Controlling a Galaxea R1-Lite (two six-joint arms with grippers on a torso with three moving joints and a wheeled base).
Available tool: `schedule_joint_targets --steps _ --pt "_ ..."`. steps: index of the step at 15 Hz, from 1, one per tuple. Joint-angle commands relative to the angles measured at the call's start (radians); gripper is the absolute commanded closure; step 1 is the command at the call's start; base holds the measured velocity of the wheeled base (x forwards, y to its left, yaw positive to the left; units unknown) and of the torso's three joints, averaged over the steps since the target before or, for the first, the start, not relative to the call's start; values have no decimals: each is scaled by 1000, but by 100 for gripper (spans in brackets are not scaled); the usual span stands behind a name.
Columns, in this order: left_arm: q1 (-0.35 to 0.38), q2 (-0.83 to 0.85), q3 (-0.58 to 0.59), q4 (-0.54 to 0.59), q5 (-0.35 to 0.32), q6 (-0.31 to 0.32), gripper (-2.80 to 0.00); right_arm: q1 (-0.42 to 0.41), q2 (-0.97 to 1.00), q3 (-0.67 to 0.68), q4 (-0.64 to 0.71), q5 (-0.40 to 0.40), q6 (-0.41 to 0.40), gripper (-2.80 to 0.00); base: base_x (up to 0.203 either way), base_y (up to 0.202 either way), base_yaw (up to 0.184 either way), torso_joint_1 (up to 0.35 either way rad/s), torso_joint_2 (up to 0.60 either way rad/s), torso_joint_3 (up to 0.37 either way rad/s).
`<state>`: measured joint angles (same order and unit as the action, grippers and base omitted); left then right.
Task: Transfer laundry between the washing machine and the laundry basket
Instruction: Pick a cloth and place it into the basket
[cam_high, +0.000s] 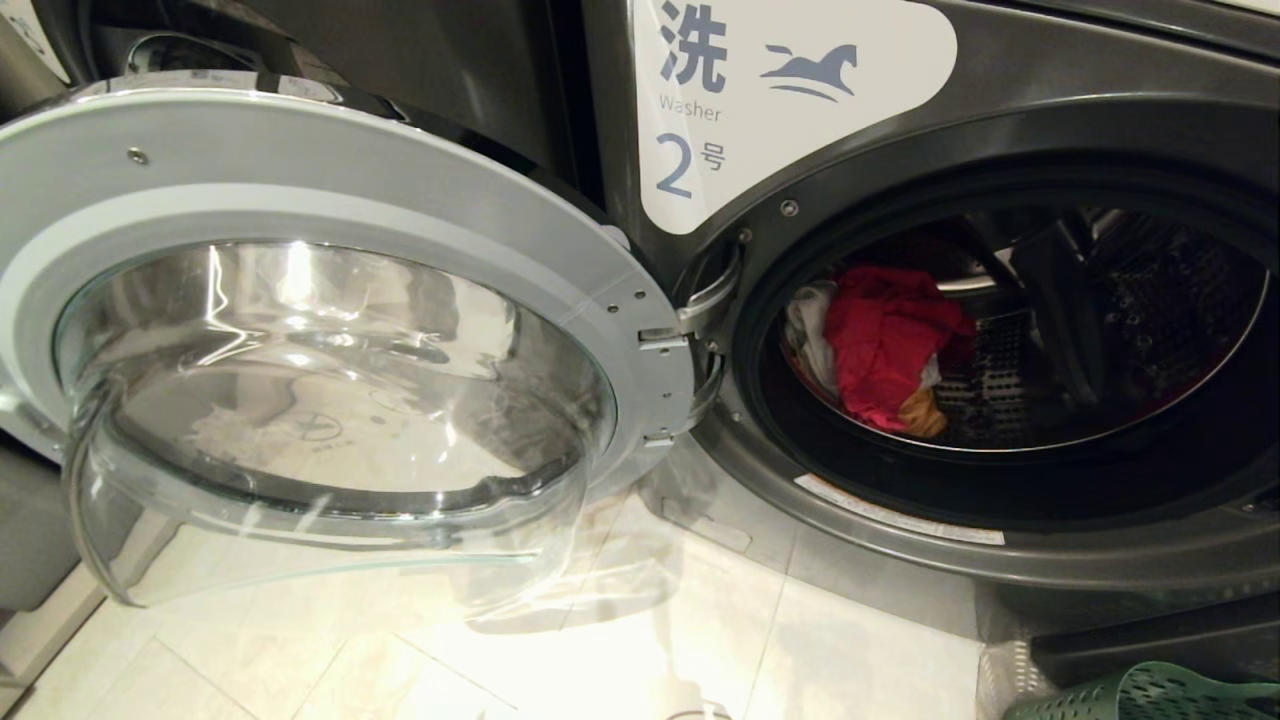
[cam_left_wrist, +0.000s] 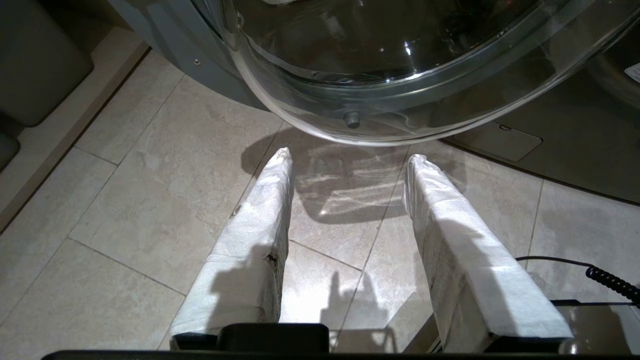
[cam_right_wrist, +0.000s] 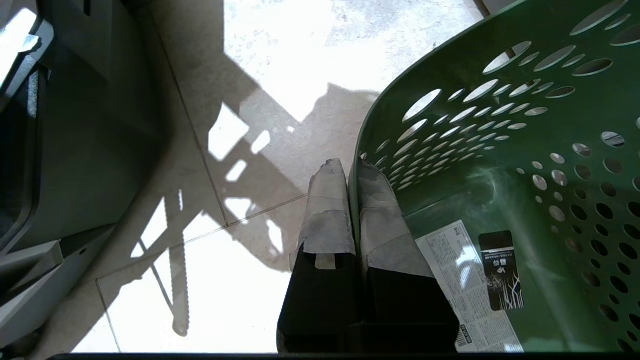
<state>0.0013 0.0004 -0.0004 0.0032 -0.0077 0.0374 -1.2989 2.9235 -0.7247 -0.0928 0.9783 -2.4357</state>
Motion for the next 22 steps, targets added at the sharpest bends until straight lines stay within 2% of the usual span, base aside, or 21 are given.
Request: schedule_joint_targets --steps 1,8,9,13,16,22 --pt "0 1 -1 0 0 1 0 1 13 4 1 2 -11 0 0 0 0 0 0 0" --pt "0 1 -1 0 0 0 0 27 25 -6 -2 2 -19 0 0 0 0 0 0 0" --pt "0 0 -1 0 0 1 0 26 26 -17 -1 2 -14 -280 0 0 0 0 0 0" --pt "0 1 0 0 0 1 0 29 26 -8 4 3 -63 -280 0 0 0 0 0 0" --pt "0 0 0 0 0 1 0 30 11 4 9 2 -65 -280 0 0 0 0 0 0" --pt "1 1 -1 0 0 1 0 9 -95 20 157 -16 -68 -280 0 0 0 0 0 0"
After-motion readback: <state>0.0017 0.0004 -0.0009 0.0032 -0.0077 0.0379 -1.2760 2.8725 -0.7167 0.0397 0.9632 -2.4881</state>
